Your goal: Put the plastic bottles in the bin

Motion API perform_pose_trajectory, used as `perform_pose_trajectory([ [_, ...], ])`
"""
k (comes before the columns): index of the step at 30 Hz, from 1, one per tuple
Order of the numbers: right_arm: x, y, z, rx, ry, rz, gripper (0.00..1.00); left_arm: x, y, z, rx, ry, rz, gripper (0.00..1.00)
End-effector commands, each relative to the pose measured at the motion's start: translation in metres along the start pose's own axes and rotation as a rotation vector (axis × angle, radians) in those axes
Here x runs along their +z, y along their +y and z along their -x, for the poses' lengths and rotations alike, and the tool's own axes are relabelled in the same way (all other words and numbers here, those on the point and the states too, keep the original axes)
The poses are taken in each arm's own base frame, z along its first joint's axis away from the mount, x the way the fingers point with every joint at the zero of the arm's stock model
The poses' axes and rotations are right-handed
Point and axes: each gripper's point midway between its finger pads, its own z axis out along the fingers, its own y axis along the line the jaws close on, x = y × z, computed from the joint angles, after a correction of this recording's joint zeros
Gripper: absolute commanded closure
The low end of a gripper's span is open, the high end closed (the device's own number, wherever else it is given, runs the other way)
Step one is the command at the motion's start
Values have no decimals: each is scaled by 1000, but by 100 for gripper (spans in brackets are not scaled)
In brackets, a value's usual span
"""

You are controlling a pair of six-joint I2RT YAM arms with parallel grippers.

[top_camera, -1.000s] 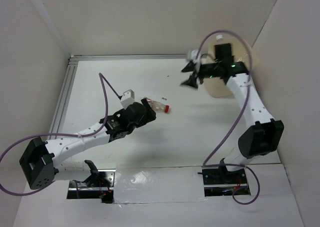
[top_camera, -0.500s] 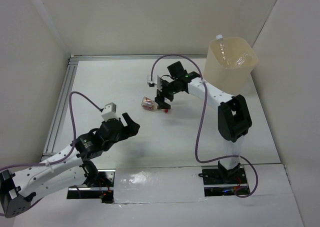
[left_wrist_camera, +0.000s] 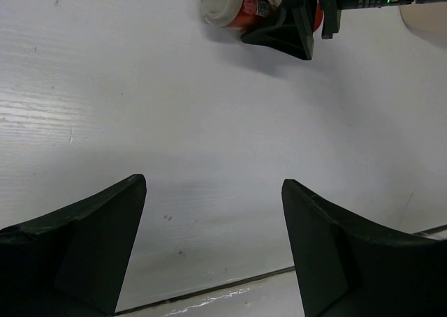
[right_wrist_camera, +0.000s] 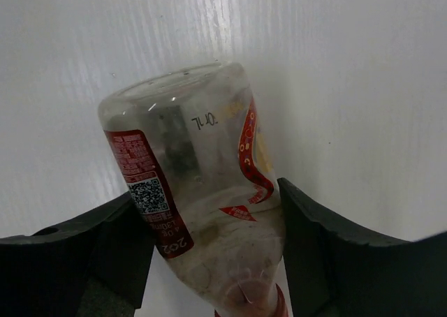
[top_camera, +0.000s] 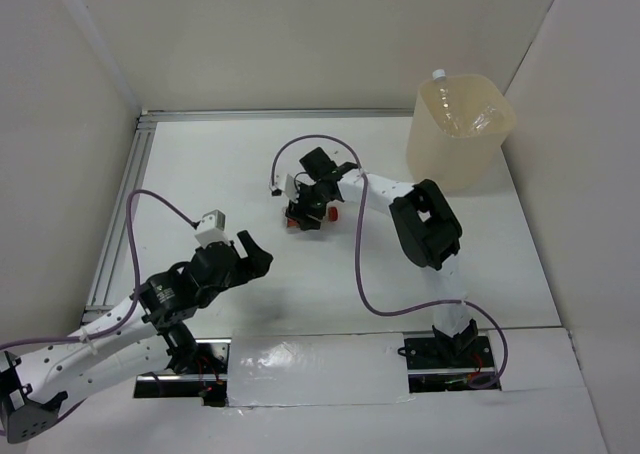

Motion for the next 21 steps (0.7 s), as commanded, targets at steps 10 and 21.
perform_pose_trajectory([
  [10, -175, -65, 123, -18, -412, -196, 87, 7, -28, 20, 76, -63, -78, 8],
  [21, -448, -170, 75, 243, -702, -815, 87, 27, -58, 13, 146, -47, -177, 6],
])
